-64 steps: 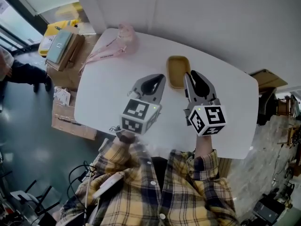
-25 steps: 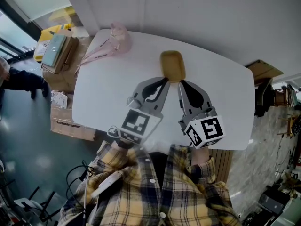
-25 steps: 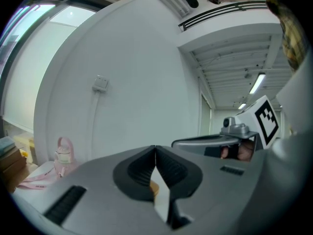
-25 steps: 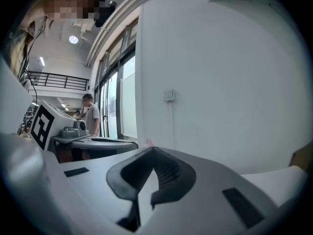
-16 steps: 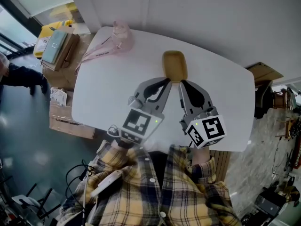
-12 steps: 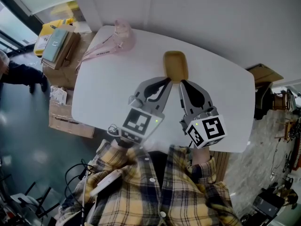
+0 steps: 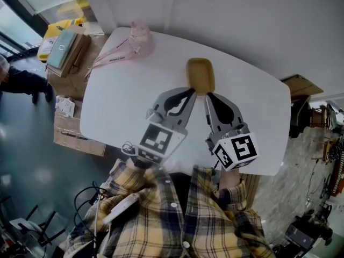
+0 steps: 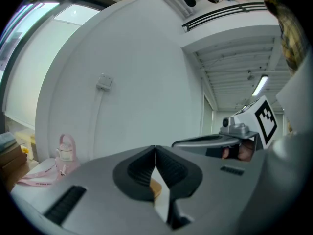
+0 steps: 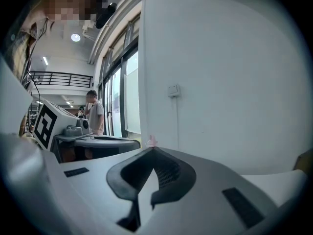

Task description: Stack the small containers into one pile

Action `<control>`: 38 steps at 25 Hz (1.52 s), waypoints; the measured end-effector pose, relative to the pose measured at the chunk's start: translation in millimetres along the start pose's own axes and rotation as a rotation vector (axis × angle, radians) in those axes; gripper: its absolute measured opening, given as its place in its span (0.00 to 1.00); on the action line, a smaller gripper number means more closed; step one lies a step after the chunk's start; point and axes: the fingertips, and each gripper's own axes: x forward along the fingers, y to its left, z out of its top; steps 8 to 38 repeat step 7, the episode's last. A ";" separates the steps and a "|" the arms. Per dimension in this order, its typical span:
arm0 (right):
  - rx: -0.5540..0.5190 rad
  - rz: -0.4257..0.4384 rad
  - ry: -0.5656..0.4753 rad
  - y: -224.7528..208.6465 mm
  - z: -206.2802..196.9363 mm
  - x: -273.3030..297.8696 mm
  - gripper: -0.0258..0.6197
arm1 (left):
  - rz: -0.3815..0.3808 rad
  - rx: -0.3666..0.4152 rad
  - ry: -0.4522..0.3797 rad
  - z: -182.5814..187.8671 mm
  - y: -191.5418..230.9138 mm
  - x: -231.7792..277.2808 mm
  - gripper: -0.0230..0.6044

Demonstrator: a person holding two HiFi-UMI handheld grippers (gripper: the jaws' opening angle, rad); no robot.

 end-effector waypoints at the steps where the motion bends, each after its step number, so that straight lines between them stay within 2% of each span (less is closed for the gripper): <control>1: -0.001 0.001 -0.001 -0.5 0.2 0.1 0.06 | 0.003 0.001 0.002 -0.7 0.6 0.0 0.07; 38: 0.003 -0.002 -0.004 -2.5 0.2 0.5 0.06 | 0.013 0.007 0.011 -2.4 4.9 0.4 0.07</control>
